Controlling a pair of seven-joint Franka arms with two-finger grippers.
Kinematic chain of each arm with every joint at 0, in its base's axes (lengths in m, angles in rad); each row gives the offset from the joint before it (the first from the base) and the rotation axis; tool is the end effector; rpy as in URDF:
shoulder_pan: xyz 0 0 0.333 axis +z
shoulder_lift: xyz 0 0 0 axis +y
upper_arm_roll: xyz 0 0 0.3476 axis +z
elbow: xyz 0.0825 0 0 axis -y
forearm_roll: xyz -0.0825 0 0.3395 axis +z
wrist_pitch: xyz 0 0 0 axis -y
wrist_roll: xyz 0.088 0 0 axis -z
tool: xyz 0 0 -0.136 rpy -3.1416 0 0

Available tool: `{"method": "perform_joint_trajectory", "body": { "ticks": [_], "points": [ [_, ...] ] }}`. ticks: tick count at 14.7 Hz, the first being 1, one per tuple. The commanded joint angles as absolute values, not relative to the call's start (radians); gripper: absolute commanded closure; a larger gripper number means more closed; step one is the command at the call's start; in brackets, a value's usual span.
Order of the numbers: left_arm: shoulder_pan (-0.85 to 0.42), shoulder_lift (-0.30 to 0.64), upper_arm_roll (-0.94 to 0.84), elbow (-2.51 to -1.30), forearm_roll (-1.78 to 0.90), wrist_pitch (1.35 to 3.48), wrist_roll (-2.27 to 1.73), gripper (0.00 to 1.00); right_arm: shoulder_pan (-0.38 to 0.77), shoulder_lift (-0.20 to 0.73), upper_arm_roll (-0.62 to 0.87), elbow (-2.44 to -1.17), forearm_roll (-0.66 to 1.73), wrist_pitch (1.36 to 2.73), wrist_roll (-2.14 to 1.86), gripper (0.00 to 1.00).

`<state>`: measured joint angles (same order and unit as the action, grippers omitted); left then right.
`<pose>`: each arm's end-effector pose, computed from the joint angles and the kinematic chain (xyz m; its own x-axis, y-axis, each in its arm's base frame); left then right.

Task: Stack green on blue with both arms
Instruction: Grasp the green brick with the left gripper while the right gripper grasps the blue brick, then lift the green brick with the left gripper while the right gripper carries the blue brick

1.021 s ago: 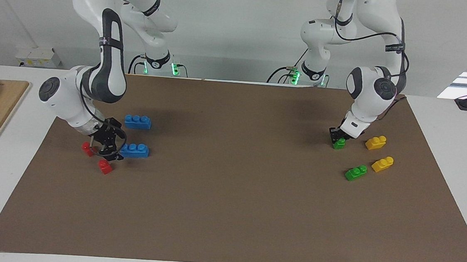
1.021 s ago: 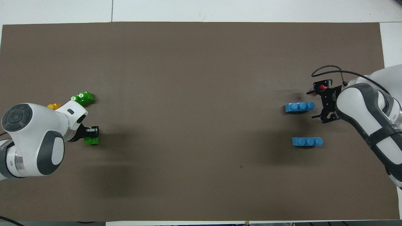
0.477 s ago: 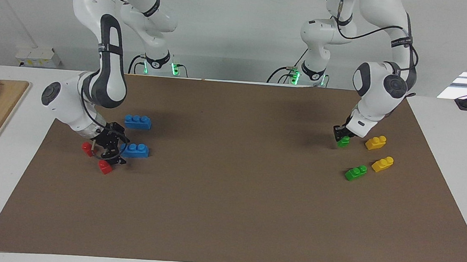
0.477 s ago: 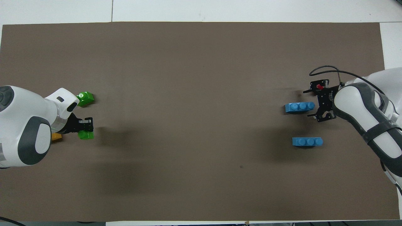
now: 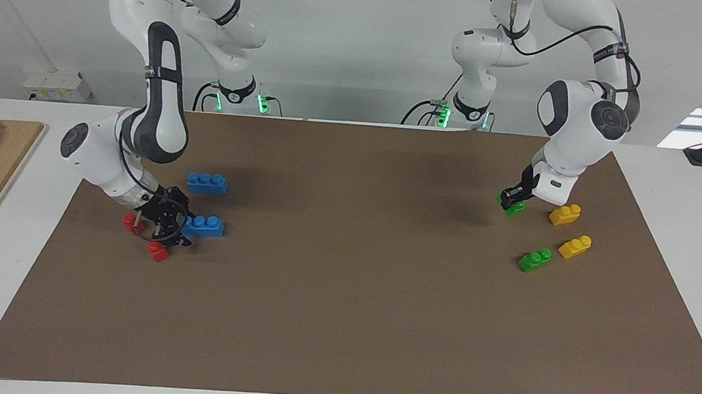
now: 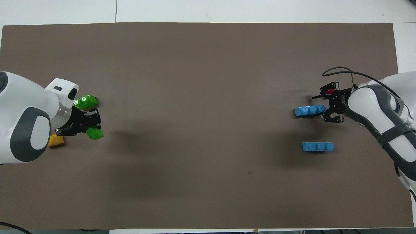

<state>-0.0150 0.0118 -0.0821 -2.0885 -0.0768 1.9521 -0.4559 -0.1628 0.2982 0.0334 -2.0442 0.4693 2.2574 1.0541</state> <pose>0.4854 -0.0544 0.4321 0.9114 0.3779 -0.1630 0.3822 -0.9241 -0.0051 0.5598 -0.0511 0.3246 0.0736 -0.9312 -0.3570 -0.9971 -0.0613 -0.0456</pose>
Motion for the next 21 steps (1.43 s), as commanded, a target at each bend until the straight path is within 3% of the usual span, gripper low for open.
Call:
{"method": "perform_joint_trajectory", "body": {
  "ticks": [1, 4, 7, 8, 11, 15, 21],
  "points": [
    [-0.067, 0.044, -0.077, -2.007, -0.087, 1.879, -0.601, 1.0, -0.167, 0.301, 0.038, -2.056, 0.503, 2.295, 1.034, 0.44],
    [-0.138, 0.07, -0.077, -1.922, -0.138, 1.844, -0.85, 1.0, -0.167, 0.302, 0.038, -2.056, 0.503, 2.299, 1.034, 0.61],
    [-0.202, 0.084, -0.077, -1.891, -0.14, 1.847, -1.076, 1.0, -0.164, 0.308, 0.04, -2.056, 0.508, 2.31, 1.032, 0.84],
    [-0.218, 0.084, -0.077, -1.887, -0.14, 1.848, -1.139, 1.0, -0.163, 0.31, 0.04, -2.048, 0.509, 2.307, 1.034, 0.97],
    [-0.253, 0.086, -0.077, -1.867, -0.14, 1.856, -1.282, 1.0, -0.118, 0.319, 0.043, -1.996, 0.528, 2.289, 1.067, 1.0],
    [-0.261, 0.084, -0.081, -1.83, -0.159, 1.813, -1.364, 1.0, 0.079, 0.316, 0.043, -1.867, 0.548, 2.227, 1.311, 1.0],
    [-0.287, 0.089, -0.081, -1.844, -0.187, 1.94, -1.561, 1.0, 0.368, 0.311, 0.04, -1.871, 0.488, 2.301, 1.648, 1.0]
  ]
}}
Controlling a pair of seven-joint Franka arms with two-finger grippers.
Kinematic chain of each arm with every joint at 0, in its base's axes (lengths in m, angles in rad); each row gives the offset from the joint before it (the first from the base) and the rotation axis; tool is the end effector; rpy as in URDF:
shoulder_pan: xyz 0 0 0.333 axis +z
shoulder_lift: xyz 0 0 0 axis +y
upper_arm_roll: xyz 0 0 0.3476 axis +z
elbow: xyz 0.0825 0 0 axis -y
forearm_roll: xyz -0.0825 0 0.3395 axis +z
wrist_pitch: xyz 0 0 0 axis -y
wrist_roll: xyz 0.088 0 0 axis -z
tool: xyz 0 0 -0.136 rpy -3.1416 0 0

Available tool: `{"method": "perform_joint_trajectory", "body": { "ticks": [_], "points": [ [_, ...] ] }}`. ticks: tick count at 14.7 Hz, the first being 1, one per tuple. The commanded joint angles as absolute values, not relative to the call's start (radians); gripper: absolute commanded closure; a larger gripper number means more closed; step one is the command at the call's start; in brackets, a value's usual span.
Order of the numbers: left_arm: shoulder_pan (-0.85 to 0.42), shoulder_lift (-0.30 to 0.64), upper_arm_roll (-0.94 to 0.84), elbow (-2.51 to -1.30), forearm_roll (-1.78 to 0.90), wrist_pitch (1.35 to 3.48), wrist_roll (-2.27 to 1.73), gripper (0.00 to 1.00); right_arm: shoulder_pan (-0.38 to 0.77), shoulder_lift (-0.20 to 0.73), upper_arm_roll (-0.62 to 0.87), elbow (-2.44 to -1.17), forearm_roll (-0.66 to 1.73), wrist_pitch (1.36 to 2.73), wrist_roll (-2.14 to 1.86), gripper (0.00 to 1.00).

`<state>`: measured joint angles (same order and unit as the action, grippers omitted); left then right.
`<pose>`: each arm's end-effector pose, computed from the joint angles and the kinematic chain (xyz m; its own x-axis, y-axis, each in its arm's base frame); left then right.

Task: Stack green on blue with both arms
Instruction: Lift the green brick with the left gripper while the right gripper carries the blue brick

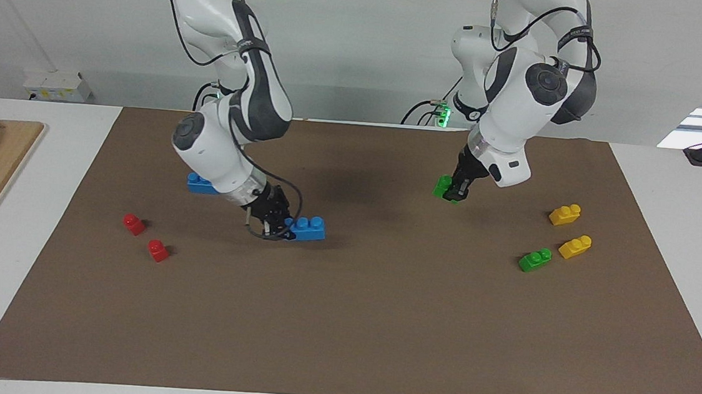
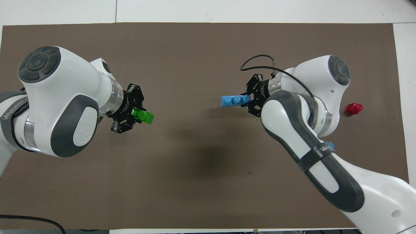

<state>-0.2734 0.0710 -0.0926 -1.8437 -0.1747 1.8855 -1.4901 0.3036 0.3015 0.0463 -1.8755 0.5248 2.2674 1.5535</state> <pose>0.4973 -0.2083 0.5003 0.3729 0.9118 -0.1723 0.9241 -0.3816 -0.0199 0.5671 0.2302 0.3931 0.0420 -0.9050 -0.4234 -0.9991 -0.0359 -0.0225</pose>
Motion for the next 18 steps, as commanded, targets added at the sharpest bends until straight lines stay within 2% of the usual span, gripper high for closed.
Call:
{"method": "perform_joint_trajectory", "body": {
  "ticks": [1, 3, 6, 8, 12, 16, 18],
  "points": [
    [-0.287, 0.09, -0.081, -1.856, -0.187, 1.966, -1.613, 1.0, 0.394, 0.31, 0.04, -1.878, 0.48, 2.325, 1.692, 1.0],
    [-0.29, 0.089, -0.081, -1.881, -0.187, 2.022, -1.658, 1.0, 0.446, 0.313, 0.038, -1.891, 0.462, 2.359, 1.793, 1.0],
    [-0.299, 0.083, -0.08, -1.911, -0.186, 2.072, -1.718, 1.0, 0.474, 0.328, 0.041, -1.898, 0.307, 2.384, 1.962, 1.0],
    [-0.301, 0.08, -0.08, -1.928, -0.186, 2.1, -1.721, 1.0, 0.472, 0.327, 0.041, -1.911, 0.305, 2.387, 1.965, 1.0],
    [-0.337, 0.094, -0.08, -1.928, -0.184, 2.155, -1.781, 1.0, 0.472, 0.319, 0.044, -1.986, 0.305, 2.506, 1.935, 1.0],
    [-0.373, 0.104, -0.08, -1.916, -0.175, 2.155, -1.782, 1.0, 0.482, 0.325, 0.054, -2.002, 0.316, 2.543, 1.908, 1.0],
    [-0.403, 0.147, -0.08, -1.887, -0.16, 2.154, -1.782, 1.0, 0.5, 0.328, 0.055, -2.011, 0.321, 2.569, 1.89, 1.0]
  ]
}}
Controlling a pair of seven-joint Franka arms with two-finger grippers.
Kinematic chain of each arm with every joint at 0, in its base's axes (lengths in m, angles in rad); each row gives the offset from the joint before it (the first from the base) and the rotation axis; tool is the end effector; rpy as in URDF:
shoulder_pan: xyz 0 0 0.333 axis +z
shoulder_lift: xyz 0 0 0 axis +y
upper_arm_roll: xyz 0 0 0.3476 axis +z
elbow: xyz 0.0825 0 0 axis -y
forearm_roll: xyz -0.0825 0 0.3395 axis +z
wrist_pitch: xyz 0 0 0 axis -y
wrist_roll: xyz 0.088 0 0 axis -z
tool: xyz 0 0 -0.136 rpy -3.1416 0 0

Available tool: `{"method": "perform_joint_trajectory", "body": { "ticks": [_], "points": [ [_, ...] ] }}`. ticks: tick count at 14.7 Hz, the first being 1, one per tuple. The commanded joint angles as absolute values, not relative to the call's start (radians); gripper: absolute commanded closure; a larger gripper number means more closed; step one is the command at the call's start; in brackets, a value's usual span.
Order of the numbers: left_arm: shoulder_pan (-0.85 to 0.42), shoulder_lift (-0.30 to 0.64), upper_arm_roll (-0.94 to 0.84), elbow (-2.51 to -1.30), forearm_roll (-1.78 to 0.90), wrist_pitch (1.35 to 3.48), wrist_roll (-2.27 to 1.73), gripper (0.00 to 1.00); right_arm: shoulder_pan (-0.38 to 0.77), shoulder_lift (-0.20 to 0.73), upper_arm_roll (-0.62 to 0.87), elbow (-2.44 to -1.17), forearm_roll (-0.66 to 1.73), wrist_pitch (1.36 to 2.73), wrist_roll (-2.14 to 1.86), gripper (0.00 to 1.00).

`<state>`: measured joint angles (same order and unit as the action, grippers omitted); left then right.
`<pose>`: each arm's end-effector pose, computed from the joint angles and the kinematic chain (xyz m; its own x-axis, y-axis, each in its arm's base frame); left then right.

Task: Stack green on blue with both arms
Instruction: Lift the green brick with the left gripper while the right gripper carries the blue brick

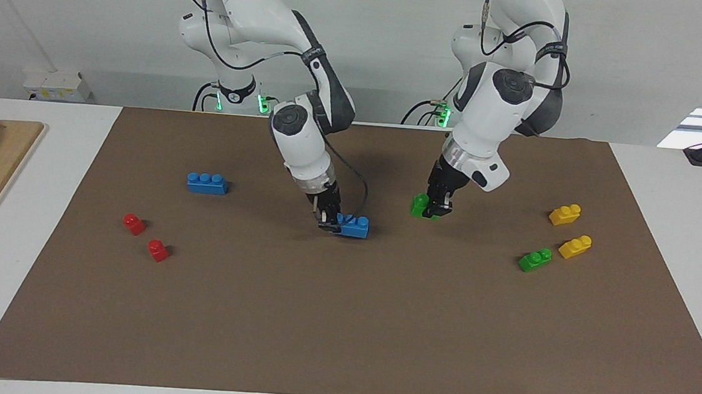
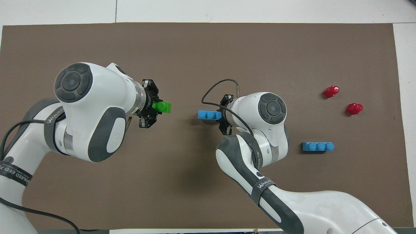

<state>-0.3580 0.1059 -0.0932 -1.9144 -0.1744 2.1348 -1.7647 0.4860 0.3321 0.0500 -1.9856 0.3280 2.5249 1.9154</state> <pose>0.5029 -0.2549 0.4730 0.1742 0.9675 -0.1834 0.9839 -0.1634 0.0725 0.5250 0.3122 0.3502 -0.0480 -0.9545 -0.2944 -0.9945 0.0730 -0.0748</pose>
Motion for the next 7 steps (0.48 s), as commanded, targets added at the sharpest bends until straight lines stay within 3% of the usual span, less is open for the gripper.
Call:
{"method": "perform_joint_trajectory", "body": {
  "ticks": [1, 7],
  "points": [
    [-0.416, 0.153, -0.08, -1.876, -0.155, 2.152, -1.787, 1.0, 0.5, 0.328, 0.057, -2.011, 0.321, 2.575, 1.884, 1.0],
    [-0.452, 0.179, -0.08, -1.844, -0.152, 2.14, -1.867, 1.0, 0.511, 0.328, 0.071, -2.039, 0.435, 2.611, 1.766, 1.0]
  ]
}}
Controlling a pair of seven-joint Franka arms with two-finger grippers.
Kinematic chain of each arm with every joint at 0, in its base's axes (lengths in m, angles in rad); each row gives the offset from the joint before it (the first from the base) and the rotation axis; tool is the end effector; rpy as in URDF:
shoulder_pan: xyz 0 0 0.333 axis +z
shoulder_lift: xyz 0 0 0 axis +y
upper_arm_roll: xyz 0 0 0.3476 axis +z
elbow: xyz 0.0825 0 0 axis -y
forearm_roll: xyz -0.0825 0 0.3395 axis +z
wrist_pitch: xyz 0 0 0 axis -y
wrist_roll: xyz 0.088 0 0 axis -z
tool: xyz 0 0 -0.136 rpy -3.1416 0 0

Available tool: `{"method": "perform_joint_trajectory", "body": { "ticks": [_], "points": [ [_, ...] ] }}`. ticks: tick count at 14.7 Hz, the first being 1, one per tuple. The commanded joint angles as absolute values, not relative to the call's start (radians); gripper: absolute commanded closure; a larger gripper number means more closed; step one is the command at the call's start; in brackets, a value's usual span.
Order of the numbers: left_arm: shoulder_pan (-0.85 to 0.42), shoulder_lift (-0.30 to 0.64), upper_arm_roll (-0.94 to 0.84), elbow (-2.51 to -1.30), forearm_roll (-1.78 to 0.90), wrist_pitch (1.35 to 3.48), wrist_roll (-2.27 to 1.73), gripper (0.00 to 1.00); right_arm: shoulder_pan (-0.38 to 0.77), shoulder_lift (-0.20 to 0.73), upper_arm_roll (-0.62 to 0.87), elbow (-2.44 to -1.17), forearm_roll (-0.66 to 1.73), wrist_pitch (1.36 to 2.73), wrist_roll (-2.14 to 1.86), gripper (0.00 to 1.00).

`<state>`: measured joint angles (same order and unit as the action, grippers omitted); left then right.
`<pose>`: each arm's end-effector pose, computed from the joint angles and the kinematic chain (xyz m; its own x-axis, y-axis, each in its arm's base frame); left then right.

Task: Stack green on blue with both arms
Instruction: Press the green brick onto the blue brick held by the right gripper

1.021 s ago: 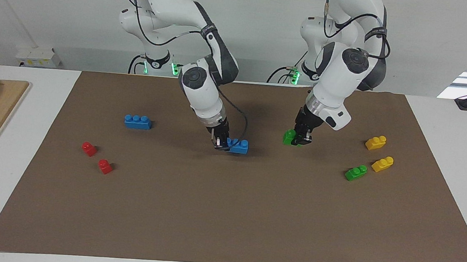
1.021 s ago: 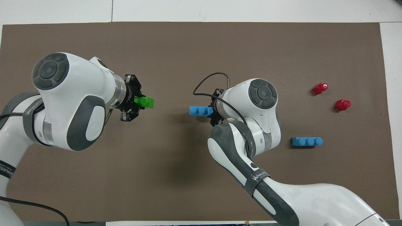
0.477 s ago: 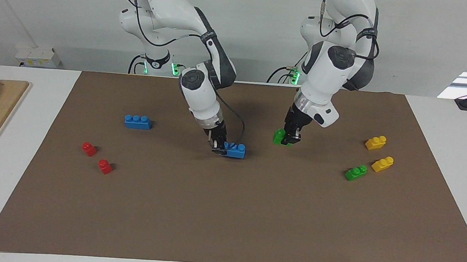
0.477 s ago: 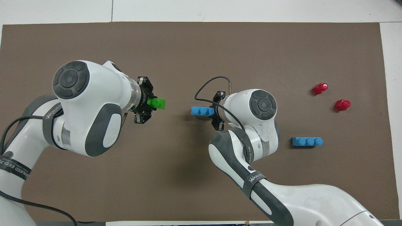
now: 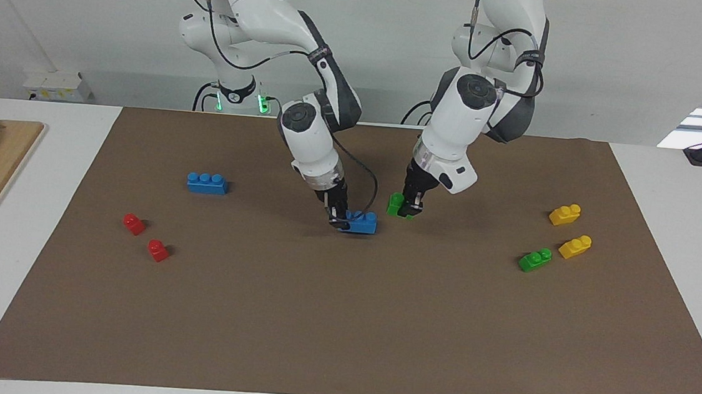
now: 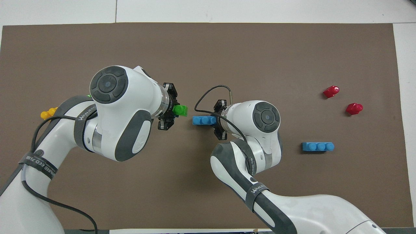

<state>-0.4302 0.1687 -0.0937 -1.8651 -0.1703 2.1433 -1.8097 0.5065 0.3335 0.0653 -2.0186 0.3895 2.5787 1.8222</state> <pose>0.5005 -0.2990 0.4599 0.1989 0.9621 -0.1864 0.9798 -0.1911 0.0591 0.5122 0.3259 0.3415 0.0225 -0.9460 -0.3235 -0.9953 0.0092 -0.0959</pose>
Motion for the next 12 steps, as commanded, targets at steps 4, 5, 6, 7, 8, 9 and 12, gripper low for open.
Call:
{"method": "perform_joint_trajectory", "body": {
  "ticks": [4, 5, 6, 7, 8, 9, 12],
  "points": [
    [-0.491, 0.213, -0.08, -1.851, -0.114, 2.201, -2.002, 1.0, 0.514, 0.331, 0.071, -2.048, 0.446, 2.631, 1.749, 1.0],
    [-0.495, 0.219, -0.08, -1.852, -0.114, 2.203, -2.026, 1.0, 0.514, 0.331, 0.071, -2.049, 0.446, 2.631, 1.749, 1.0],
    [-0.5, 0.228, -0.08, -1.852, -0.112, 2.207, -2.054, 1.0, 0.514, 0.33, 0.071, -2.057, 0.448, 2.632, 1.747, 1.0],
    [-0.512, 0.235, -0.08, -1.853, -0.11, 2.213, -2.08, 1.0, 0.514, 0.33, 0.071, -2.059, 0.448, 2.635, 1.747, 1.0],
    [-0.514, 0.248, -0.08, -1.852, -0.109, 2.217, -2.097, 1.0, 0.514, 0.333, 0.071, -2.065, 0.448, 2.644, 1.747, 1.0],
    [-0.528, 0.265, -0.08, -1.85, -0.098, 2.227, -2.12, 1.0, 0.514, 0.334, 0.072, -2.072, 0.448, 2.658, 1.746, 1.0],
    [-0.543, 0.27, -0.081, -1.855, -0.092, 2.235, -2.154, 1.0, 0.514, 0.336, 0.072, -2.085, 0.448, 2.668, 1.734, 1.0]
  ]
}}
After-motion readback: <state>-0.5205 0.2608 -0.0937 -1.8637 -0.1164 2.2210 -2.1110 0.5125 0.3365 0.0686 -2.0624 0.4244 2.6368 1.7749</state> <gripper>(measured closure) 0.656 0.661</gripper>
